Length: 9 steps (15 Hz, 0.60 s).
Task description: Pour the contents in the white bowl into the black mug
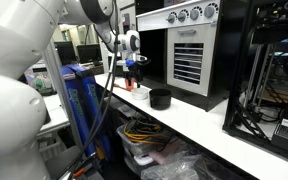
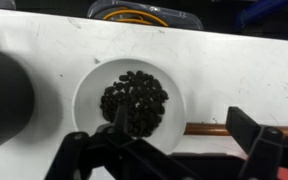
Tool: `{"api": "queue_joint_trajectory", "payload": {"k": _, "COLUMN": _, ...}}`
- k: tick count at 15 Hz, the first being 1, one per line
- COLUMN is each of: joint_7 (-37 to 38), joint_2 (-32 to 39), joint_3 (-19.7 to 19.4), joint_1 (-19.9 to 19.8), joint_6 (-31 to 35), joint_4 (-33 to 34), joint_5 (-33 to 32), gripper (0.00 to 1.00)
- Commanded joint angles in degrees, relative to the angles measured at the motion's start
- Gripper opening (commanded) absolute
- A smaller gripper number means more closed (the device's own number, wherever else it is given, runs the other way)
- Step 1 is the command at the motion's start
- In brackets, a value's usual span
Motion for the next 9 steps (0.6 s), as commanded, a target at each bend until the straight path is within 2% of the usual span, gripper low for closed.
{"api": "queue_joint_trajectory", "payload": {"k": 1, "joint_7": -2.3, "joint_2": 2.4, "joint_3": -0.8, "joint_1": 0.6, "joint_6": 1.0, "joint_4": 3.0, "joint_5": -1.8, "gripper": 1.00}}
{"api": "queue_joint_trajectory", "payload": {"k": 9, "joint_7": -4.9, "joint_2": 4.7, "joint_3": -0.3, "joint_1": 0.7, "joint_6": 1.1, "joint_4": 6.1, "joint_5": -1.6, "gripper": 1.00}}
